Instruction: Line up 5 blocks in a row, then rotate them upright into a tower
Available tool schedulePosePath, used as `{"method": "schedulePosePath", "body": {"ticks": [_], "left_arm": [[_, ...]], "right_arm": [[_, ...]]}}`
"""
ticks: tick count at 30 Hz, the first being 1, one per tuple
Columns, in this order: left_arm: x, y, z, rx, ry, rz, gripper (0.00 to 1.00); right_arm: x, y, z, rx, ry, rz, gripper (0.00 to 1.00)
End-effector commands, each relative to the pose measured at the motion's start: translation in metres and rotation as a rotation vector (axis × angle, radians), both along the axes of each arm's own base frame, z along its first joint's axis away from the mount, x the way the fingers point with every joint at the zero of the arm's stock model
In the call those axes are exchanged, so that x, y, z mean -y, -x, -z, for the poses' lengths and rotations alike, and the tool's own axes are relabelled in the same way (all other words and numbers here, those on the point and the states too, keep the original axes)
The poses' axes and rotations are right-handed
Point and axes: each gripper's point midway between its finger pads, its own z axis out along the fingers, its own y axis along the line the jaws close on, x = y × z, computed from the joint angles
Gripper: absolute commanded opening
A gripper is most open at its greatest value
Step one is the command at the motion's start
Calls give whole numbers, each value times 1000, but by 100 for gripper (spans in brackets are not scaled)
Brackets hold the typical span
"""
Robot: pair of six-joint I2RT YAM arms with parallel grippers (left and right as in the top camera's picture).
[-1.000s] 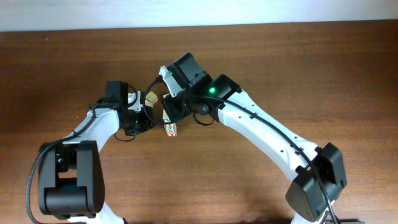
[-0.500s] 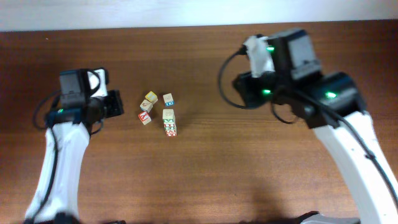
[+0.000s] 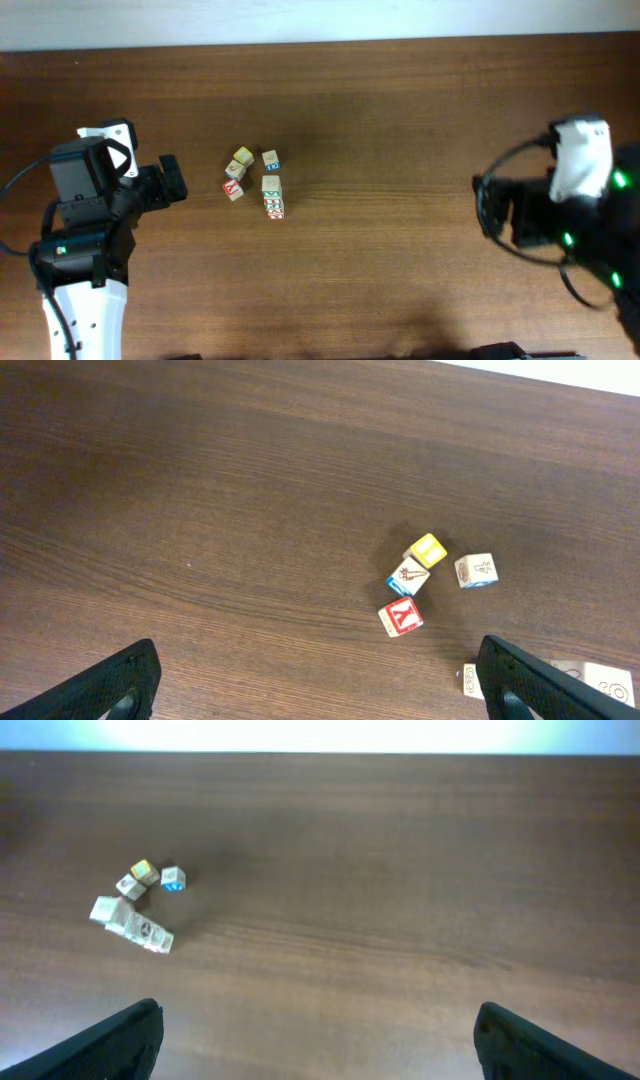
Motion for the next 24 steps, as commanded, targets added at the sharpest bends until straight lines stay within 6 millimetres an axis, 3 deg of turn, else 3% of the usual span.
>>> {"method": "schedulePosePath", "body": {"ticks": [1, 12, 15, 19, 24], "left_arm": [[-4, 0, -6, 10, -26, -6, 99], [-4, 0, -6, 10, -26, -6, 99], [-4, 0, -6, 10, -26, -6, 99], [-4, 0, -6, 10, -26, -6, 99], [-4, 0, -6, 10, -26, -6, 99]], "right_arm": [[6, 16, -14, 62, -1, 19, 99], [7, 24, -11, 48, 4, 21, 99], [20, 15, -13, 85, 56, 77, 99], [20, -5, -18, 302, 149, -4, 99], [19, -14, 32, 554, 180, -42, 99]]}}
